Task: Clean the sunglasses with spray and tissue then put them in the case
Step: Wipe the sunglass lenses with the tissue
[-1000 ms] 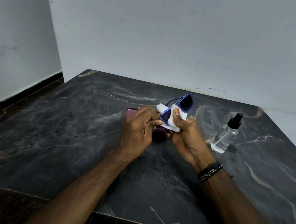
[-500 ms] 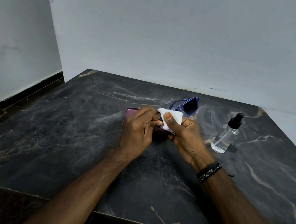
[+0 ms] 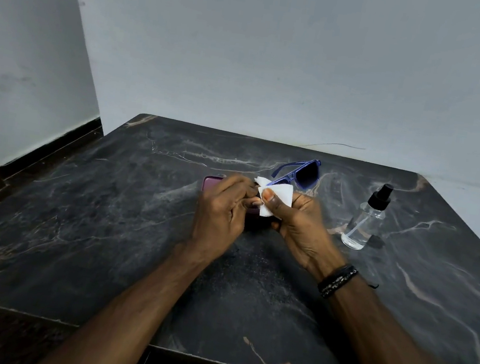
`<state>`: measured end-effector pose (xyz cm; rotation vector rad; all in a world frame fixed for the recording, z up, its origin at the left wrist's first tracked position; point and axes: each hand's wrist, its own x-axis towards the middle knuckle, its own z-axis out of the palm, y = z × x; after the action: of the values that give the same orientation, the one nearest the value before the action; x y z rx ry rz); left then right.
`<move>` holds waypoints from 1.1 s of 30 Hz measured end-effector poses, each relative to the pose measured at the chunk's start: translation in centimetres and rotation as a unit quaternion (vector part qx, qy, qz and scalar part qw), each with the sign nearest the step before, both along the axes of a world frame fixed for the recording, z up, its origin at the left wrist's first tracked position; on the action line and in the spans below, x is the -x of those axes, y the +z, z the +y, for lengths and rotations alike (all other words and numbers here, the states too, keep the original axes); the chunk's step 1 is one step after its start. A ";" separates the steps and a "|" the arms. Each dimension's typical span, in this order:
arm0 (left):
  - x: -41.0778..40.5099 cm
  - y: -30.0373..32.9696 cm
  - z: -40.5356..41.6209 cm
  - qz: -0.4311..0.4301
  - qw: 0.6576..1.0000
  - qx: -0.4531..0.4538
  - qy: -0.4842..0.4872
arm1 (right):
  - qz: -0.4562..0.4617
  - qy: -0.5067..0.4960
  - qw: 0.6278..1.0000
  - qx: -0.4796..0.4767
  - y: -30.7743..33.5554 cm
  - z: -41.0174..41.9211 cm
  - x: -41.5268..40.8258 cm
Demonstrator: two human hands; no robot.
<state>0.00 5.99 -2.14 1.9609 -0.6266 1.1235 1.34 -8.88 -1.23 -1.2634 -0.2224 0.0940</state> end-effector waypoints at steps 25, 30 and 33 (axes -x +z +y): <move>-0.3 -0.2 -0.1 0.008 1.000 0.010 0.025 | -0.005 0.017 1.000 0.003 1.0 -0.4 0.4; -0.1 0.0 0.0 0.003 1.000 0.000 0.018 | -0.011 0.002 1.000 0.023 0.4 -0.3 0.1; 0.0 0.0 -0.1 0.007 1.000 -0.013 0.020 | -0.007 -0.018 0.999 0.036 0.6 0.0 0.3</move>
<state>-0.02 5.86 -2.16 2.0092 -0.6008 1.1300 1.00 -8.92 -0.65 -1.3389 -0.2102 0.0629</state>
